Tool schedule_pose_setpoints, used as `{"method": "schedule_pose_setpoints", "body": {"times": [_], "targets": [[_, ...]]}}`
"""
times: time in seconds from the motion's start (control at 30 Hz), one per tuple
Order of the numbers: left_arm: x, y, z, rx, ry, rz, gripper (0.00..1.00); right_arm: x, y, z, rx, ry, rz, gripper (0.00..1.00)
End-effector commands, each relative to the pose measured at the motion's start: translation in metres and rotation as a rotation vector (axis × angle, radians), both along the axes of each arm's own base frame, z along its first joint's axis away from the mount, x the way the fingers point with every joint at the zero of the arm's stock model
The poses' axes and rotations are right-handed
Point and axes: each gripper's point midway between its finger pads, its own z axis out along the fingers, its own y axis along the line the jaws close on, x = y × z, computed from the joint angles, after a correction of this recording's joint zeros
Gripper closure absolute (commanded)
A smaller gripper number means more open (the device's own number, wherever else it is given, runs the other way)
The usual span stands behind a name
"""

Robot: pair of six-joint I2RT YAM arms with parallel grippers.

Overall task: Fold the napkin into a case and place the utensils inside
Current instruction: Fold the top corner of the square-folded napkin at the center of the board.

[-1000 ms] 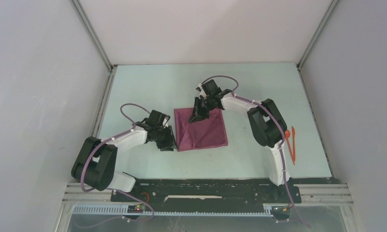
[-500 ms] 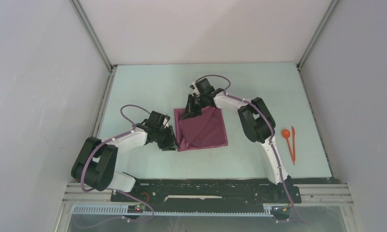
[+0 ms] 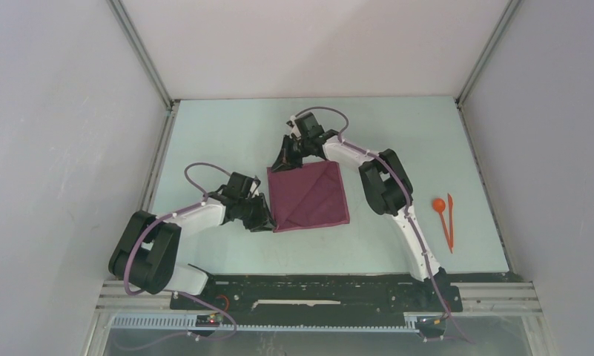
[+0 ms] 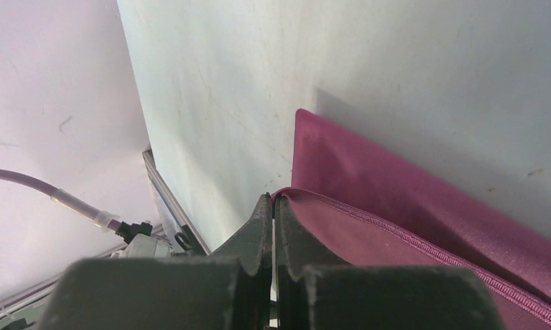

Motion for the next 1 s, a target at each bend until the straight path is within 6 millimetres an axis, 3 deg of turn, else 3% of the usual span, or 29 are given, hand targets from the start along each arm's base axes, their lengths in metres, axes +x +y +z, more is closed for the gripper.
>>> {"method": "schedule_pose_setpoints", "body": {"times": [0.0,0.7,0.97], "targets": [[-0.019,0.015,-0.021,0.078,0.059,0.006,0.66,0.014,0.000,0.006,0.005,-0.027,-0.011,1.00],[-0.020,0.013,-0.022,0.072,0.068,0.008,0.66,0.033,-0.001,-0.005,0.009,-0.026,-0.028,0.99],[-0.018,0.008,-0.008,0.038,0.044,0.004,0.64,0.031,0.001,-0.002,0.019,-0.030,-0.012,0.99]]}}
